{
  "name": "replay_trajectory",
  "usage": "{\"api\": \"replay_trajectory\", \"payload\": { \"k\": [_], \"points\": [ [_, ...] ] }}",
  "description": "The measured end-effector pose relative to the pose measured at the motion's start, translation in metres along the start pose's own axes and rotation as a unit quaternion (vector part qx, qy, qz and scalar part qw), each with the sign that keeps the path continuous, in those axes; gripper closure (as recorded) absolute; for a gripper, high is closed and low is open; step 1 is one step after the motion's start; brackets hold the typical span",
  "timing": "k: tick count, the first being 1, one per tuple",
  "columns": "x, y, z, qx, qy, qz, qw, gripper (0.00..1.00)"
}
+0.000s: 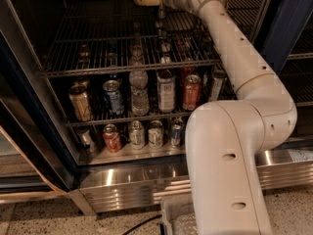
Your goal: Pick redbull can from top shelf of fridge
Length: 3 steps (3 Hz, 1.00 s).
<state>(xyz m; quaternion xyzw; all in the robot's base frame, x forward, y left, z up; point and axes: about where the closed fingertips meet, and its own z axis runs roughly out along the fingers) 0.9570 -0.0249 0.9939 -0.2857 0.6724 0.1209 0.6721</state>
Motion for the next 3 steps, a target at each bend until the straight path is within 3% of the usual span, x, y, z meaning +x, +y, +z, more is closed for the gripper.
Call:
{"api": "replay_trajectory", "payload": {
  "k": [3],
  "points": [
    [0.0000, 0.0001, 0.0001, 0.000, 0.000, 0.000, 1.0000, 0.64]
  ]
}}
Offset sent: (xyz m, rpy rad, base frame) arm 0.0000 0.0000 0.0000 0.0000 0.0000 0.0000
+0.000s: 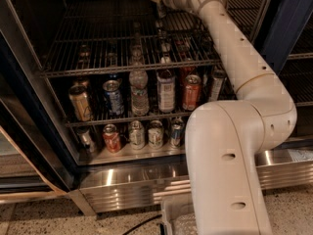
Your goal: Pick redbull can from top shelf of fridge
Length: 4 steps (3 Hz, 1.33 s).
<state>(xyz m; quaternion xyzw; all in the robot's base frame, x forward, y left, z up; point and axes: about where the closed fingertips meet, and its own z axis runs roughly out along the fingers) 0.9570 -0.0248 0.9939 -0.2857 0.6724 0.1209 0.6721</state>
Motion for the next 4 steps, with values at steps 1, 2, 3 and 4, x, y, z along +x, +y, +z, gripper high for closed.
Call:
{"api": "replay_trajectory", "payload": {
  "k": [1, 2, 3, 4],
  "points": [
    [0.000, 0.000, 0.000, 0.000, 0.000, 0.000, 1.0000, 0.88],
    [0.000, 0.000, 0.000, 0.000, 0.000, 0.000, 1.0000, 1.00],
    [0.000, 0.001, 0.000, -0.001, 0.000, 0.000, 1.0000, 1.00],
    [-0.010, -0.002, -0.010, -0.005, -0.022, 0.022, 0.9995, 1.00]
  ]
}}
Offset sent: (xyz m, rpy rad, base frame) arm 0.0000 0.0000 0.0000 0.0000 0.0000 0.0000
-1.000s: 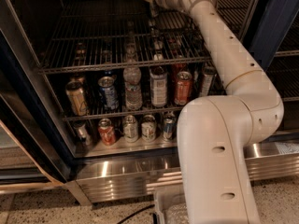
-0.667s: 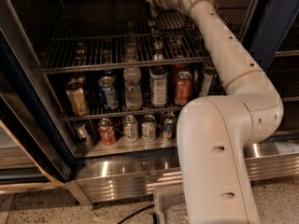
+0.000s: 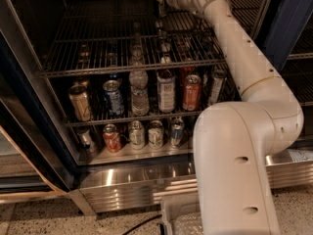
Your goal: Pick redbull can from top shelf of fridge
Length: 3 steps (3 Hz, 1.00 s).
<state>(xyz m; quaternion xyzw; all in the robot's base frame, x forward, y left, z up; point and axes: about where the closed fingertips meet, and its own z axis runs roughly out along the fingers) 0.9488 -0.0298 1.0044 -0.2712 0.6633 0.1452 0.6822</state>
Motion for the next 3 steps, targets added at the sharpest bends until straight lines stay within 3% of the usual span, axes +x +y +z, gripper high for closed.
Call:
{"api": "replay_trajectory", "payload": {
  "k": [2, 3],
  "points": [
    [-0.047, -0.006, -0.047, -0.002, -0.057, 0.031, 0.9979, 1.00],
    [-0.064, 0.005, -0.065, -0.014, -0.063, 0.029, 0.9975, 1.00]
  ]
}}
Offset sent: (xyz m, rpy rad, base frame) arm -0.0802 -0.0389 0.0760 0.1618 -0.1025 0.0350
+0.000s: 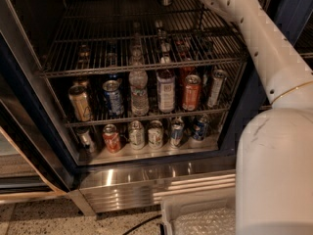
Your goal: Pick redbull can from top shelf of fridge
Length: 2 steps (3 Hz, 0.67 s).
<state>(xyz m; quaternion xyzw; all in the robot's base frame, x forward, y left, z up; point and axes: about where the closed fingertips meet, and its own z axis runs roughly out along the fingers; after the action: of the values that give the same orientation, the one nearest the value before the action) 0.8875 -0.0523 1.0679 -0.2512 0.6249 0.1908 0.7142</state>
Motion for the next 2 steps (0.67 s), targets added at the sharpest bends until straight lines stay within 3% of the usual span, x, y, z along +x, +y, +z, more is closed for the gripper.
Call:
{"api": "replay_trajectory", "payload": {
  "k": [1, 2],
  "points": [
    [-0.009, 0.017, -0.017, -0.013, 0.005, -0.007, 0.9999, 1.00],
    [0.003, 0.033, -0.034, -0.021, 0.029, -0.004, 0.9993, 1.00]
  ]
}}
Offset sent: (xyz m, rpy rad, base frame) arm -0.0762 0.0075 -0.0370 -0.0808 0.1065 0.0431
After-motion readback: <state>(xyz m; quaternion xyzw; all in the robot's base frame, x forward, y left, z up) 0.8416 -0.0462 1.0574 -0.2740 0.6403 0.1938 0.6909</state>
